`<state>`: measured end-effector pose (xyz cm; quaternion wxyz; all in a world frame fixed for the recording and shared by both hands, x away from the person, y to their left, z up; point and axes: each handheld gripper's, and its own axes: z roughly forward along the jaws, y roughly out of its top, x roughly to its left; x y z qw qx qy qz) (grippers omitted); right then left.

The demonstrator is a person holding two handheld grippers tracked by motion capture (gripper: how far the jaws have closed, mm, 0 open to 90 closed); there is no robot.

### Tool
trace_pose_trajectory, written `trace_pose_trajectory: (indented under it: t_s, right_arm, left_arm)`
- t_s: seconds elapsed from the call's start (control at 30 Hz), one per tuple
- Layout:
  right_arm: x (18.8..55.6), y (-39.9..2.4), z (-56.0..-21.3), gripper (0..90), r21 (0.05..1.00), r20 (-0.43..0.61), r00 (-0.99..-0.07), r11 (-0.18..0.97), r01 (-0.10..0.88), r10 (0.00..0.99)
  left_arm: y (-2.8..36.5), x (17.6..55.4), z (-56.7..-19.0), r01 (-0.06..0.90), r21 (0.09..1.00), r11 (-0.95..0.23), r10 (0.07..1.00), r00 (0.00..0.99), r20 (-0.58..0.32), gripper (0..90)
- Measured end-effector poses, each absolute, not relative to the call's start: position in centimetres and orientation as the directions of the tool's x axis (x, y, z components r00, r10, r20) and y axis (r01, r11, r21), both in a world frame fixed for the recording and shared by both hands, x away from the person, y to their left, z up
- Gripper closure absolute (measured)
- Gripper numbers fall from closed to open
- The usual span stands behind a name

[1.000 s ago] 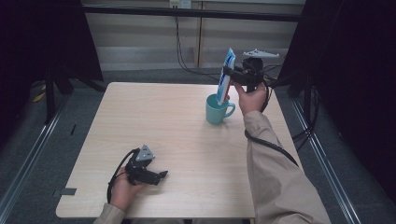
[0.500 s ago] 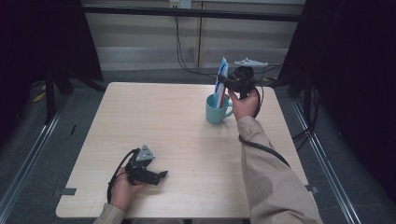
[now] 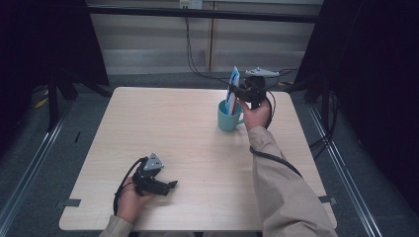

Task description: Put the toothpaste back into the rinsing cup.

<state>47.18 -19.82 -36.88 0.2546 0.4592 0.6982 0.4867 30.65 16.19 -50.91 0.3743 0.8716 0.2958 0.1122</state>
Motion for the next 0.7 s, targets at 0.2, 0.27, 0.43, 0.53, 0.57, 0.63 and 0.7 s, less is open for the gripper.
trace_pose_trajectory:
  t_s: [0.2, 0.27, 0.43, 0.53, 0.57, 0.63, 0.7]
  right_arm:
    - [47.1, -19.7, -37.9, 73.7, 0.907, 0.079, -0.450, 0.122, 0.402, 0.890]
    - [47.1, -19.8, -38.3, 73.7, 0.907, 0.079, -0.447, 0.122, 0.403, 0.891]
    - [47.0, -19.8, -38.9, 73.6, 0.904, 0.076, -0.447, 0.127, 0.407, 0.892]
    - [47.1, -19.7, -39.2, 73.5, 0.903, 0.075, -0.445, 0.129, 0.411, 0.892]
    - [47.1, -19.7, -39.4, 73.5, 0.902, 0.073, -0.447, 0.132, 0.411, 0.892]
    - [47.1, -19.7, -39.7, 73.3, 0.900, 0.072, -0.443, 0.133, 0.415, 0.893]
    - [47.1, -19.7, -40.0, 73.2, 0.899, 0.075, -0.444, 0.132, 0.417, 0.893]
  left_arm:
    - [16.2, 30.6, -50.9, 0.432, 0.719, -0.544, 0.600, 0.799, -0.026, 11.3]
    - [16.1, 30.6, -51.0, 0.431, 0.723, -0.540, 0.603, 0.797, -0.024, 11.3]
    - [16.2, 30.6, -51.0, 0.431, 0.723, -0.540, 0.603, 0.797, -0.024, 11.3]
    - [16.2, 30.6, -51.0, 0.431, 0.723, -0.540, 0.603, 0.797, -0.024, 11.3]
    - [16.2, 30.6, -51.0, 0.431, 0.723, -0.540, 0.603, 0.797, -0.025, 11.3]
    - [16.2, 30.6, -51.0, 0.430, 0.724, -0.540, 0.603, 0.798, -0.024, 11.3]
    - [16.2, 30.6, -51.0, 0.429, 0.724, -0.540, 0.603, 0.798, -0.024, 11.3]
